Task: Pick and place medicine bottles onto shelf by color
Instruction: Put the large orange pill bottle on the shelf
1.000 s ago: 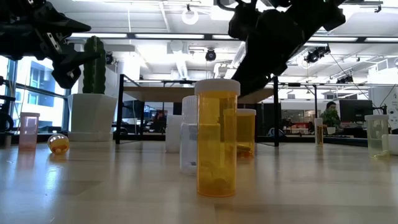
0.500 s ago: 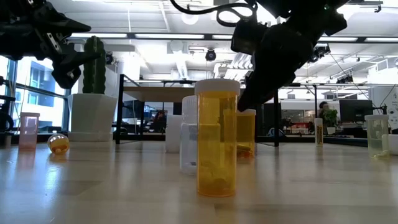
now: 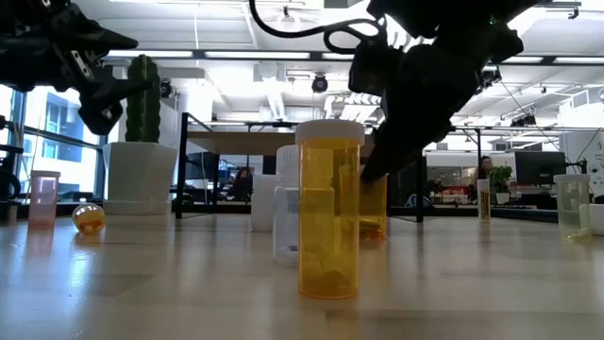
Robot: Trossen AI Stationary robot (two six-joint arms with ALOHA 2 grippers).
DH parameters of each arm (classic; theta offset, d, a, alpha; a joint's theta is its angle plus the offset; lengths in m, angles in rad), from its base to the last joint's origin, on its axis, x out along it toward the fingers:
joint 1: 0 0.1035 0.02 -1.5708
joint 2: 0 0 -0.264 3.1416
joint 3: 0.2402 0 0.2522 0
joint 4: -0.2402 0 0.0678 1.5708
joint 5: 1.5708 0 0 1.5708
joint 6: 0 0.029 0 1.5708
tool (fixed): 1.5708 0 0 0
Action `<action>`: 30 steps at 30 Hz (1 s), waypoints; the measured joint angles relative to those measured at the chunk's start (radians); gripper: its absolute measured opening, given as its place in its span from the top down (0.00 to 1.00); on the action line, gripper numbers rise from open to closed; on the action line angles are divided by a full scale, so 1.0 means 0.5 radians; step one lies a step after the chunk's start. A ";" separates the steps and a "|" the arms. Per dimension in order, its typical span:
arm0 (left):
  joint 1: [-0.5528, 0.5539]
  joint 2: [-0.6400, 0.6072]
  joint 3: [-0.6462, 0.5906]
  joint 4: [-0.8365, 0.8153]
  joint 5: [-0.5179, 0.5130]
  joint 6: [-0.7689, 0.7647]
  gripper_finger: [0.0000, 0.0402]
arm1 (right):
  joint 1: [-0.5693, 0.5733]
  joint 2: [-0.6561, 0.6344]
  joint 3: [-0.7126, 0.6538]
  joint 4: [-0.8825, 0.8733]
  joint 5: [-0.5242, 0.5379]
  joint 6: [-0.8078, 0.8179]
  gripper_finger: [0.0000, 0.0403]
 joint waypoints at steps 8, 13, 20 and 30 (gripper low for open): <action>0.000 0.000 0.000 -0.003 -0.001 0.020 0.41 | 0.000 0.000 0.000 0.005 0.011 0.036 0.46; 0.001 0.000 0.000 -0.003 -0.001 0.019 0.41 | 0.000 0.000 0.000 0.010 0.013 0.035 0.53; 0.001 -0.001 0.000 -0.003 -0.001 0.020 0.41 | 0.000 -0.001 0.000 0.009 0.025 0.036 0.52; 0.000 0.000 0.000 -0.001 -0.004 0.020 0.41 | -0.077 -0.155 0.000 0.023 0.121 0.136 0.52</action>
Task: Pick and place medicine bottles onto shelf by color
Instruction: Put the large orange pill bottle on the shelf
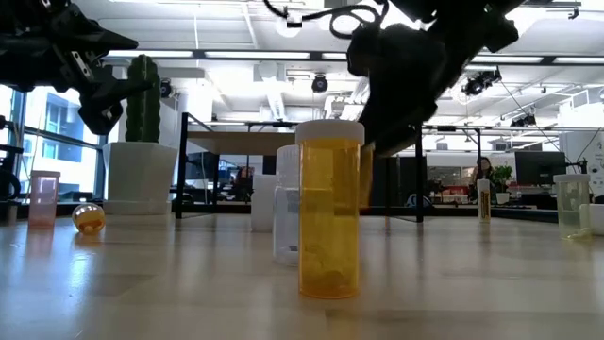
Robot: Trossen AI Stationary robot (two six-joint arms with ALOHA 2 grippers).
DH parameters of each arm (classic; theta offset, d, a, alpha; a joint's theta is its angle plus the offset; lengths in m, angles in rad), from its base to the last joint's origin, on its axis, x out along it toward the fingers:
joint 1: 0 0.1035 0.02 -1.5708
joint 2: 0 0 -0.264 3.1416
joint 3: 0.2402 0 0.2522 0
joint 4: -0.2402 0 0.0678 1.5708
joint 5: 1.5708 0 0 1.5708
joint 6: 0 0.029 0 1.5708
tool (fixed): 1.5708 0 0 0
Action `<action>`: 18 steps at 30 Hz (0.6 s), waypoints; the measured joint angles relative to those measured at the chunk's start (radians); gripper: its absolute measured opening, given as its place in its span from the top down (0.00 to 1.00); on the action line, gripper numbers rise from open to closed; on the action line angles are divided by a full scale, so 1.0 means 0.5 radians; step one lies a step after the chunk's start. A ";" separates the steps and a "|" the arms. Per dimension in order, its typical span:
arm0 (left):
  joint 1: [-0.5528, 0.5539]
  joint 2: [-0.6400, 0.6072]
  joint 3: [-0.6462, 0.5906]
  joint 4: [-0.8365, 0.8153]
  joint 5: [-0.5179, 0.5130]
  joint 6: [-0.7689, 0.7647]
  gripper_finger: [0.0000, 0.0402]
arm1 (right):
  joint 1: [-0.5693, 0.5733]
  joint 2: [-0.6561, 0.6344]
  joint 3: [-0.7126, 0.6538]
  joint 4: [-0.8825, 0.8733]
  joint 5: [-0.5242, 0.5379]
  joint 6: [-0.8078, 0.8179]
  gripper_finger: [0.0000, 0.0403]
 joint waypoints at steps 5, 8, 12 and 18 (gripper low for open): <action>0.000 0.000 0.000 0.000 -0.002 0.032 0.41 | -0.091 -0.142 0.000 0.011 0.075 0.083 0.52; 0.000 0.000 0.000 0.000 -0.001 0.032 0.41 | -0.158 -0.234 0.000 0.017 0.109 0.110 0.52; 0.000 0.000 0.000 0.000 -0.002 0.032 0.41 | -0.246 -0.367 0.000 0.022 0.137 0.111 0.52; 0.000 0.000 0.000 0.000 -0.005 0.032 0.41 | -0.421 -0.577 0.000 0.032 0.139 0.072 0.52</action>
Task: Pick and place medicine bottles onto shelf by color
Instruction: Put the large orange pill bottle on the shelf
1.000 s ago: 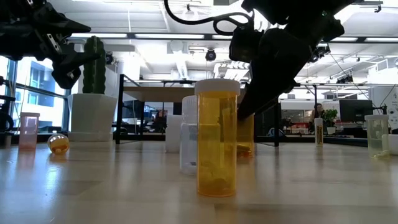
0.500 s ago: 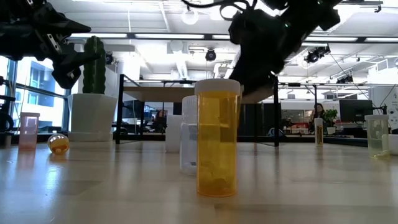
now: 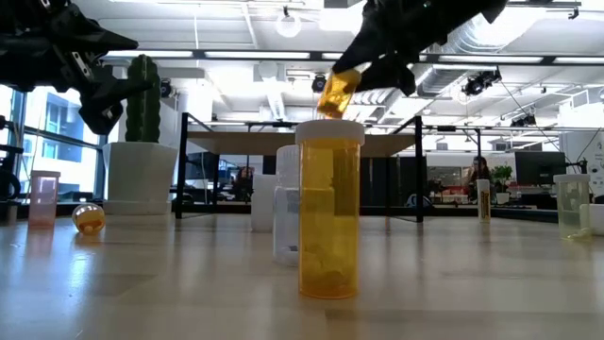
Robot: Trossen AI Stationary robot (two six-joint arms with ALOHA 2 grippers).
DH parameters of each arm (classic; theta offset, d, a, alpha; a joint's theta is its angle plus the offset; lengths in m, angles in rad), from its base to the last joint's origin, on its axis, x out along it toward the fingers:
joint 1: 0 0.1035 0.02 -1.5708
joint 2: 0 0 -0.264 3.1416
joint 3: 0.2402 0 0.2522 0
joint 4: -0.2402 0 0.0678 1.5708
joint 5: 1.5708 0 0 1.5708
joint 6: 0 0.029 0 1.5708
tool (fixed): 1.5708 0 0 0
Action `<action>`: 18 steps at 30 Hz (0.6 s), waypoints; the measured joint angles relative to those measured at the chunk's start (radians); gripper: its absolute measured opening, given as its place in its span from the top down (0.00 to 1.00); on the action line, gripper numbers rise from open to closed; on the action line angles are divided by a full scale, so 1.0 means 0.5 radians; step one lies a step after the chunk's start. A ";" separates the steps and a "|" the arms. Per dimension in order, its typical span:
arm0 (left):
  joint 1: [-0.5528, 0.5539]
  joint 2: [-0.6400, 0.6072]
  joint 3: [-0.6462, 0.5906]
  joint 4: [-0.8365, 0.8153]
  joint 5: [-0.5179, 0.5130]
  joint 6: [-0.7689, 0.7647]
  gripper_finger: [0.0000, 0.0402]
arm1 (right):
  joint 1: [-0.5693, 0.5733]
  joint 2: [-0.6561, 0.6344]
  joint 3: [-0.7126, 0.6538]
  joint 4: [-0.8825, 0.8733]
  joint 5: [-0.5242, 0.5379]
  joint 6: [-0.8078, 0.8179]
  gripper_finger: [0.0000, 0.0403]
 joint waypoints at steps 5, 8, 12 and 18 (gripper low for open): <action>0.001 0.001 0.000 0.000 -0.002 0.000 0.41 | -0.184 -0.160 0.000 0.000 0.000 -0.141 0.52; 0.001 0.000 0.000 0.000 -0.002 0.000 0.41 | -0.312 -0.231 0.001 0.001 0.001 -0.241 0.52; 0.000 0.000 0.000 0.000 -0.037 -0.028 0.41 | -0.495 -0.247 0.148 -0.180 -0.021 -0.389 0.52; 0.001 0.001 0.000 0.000 -0.146 -0.032 0.41 | -0.794 -0.162 0.497 -0.585 -0.055 -0.602 0.52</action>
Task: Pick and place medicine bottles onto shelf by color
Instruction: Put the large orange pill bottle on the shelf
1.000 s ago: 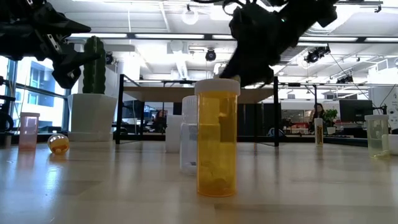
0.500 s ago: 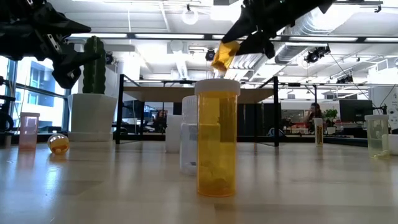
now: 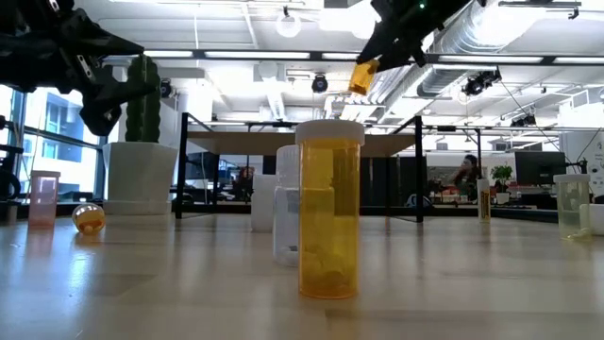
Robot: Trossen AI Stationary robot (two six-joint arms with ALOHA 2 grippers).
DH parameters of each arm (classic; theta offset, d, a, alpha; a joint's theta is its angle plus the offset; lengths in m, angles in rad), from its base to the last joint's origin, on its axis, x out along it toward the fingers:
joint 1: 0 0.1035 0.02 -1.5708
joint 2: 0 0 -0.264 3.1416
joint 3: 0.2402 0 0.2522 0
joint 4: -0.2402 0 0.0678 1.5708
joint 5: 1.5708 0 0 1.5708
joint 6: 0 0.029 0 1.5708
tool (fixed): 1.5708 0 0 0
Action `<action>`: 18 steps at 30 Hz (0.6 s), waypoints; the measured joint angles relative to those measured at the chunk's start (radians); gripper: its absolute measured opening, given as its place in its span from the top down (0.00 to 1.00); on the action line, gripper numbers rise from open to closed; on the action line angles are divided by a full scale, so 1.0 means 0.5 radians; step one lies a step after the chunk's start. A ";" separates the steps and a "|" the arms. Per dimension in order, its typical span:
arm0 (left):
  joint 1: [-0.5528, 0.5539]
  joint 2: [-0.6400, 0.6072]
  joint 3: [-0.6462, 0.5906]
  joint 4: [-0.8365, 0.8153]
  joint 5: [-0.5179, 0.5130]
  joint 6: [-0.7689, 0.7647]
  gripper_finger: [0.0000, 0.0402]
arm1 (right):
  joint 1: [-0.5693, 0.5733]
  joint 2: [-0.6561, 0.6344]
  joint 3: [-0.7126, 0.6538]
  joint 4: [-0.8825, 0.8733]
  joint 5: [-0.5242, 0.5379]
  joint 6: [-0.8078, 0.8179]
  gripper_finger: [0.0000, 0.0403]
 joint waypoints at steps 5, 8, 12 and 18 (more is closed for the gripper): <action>0.000 -0.001 0.000 0.001 -0.027 -0.002 0.41 | -0.218 0.100 0.177 -0.218 -0.123 -0.050 0.52; 0.000 0.000 0.000 0.001 -0.027 -0.004 0.41 | -0.298 0.194 0.261 -0.349 -0.168 -0.050 0.52; 0.000 0.000 0.000 0.001 -0.034 -0.006 0.41 | -0.359 0.325 0.325 -0.485 -0.174 -0.050 0.52; 0.000 0.000 0.000 0.001 -0.063 -0.006 0.41 | -0.404 0.462 0.335 -0.499 -0.174 -0.065 0.52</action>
